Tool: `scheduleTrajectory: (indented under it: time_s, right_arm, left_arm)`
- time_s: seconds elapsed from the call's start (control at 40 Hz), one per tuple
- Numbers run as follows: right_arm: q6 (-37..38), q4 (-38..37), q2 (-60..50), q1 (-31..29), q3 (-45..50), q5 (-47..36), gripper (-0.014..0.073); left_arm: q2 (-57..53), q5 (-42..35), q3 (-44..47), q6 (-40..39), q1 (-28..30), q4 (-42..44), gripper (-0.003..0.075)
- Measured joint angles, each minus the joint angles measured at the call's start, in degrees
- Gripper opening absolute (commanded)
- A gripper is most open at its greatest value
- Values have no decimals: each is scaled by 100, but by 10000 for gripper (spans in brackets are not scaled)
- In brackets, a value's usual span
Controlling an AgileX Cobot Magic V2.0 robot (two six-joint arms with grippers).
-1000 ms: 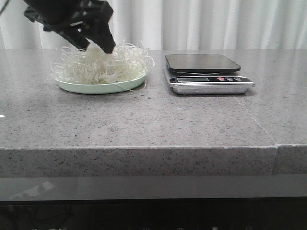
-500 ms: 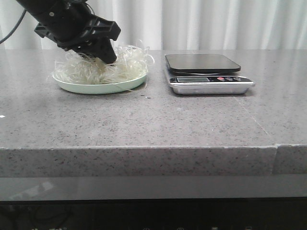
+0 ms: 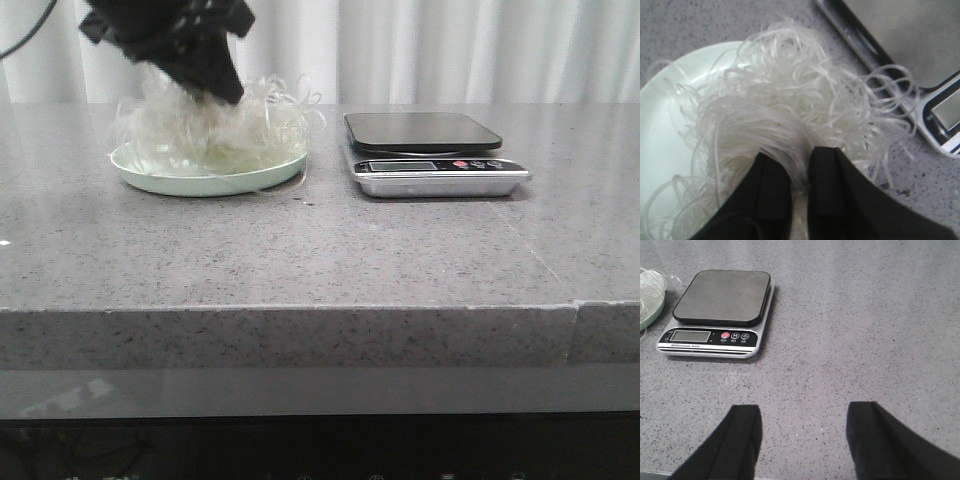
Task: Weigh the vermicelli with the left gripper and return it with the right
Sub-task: 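Lift the vermicelli with the left gripper and carry it over the scale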
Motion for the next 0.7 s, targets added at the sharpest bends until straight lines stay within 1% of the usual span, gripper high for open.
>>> scheduleTrajectory:
  time_s: [0.07, 0.25, 0.33, 0.53, 0.7]
  right_arm:
    - [0, 0, 0, 0, 0, 0, 498]
    - [0, 0, 0, 0, 0, 0, 498]
    - [0, 0, 0, 0, 0, 0, 498]
    - [0, 0, 3, 0, 0, 0, 498]
    - [0, 0, 3, 0, 0, 3, 498]
  left_arm:
    - [0, 185, -339, 0, -13, 0, 156]
    - [0, 273, -1044, 0, -178, 122, 157]
    - [0, 150, -1269, 0, -301, 131, 159]
    - [100, -532, -1634, 0, -700, 131, 159]
    - [685, -661, -2275, 0, -1022, 131, 158]
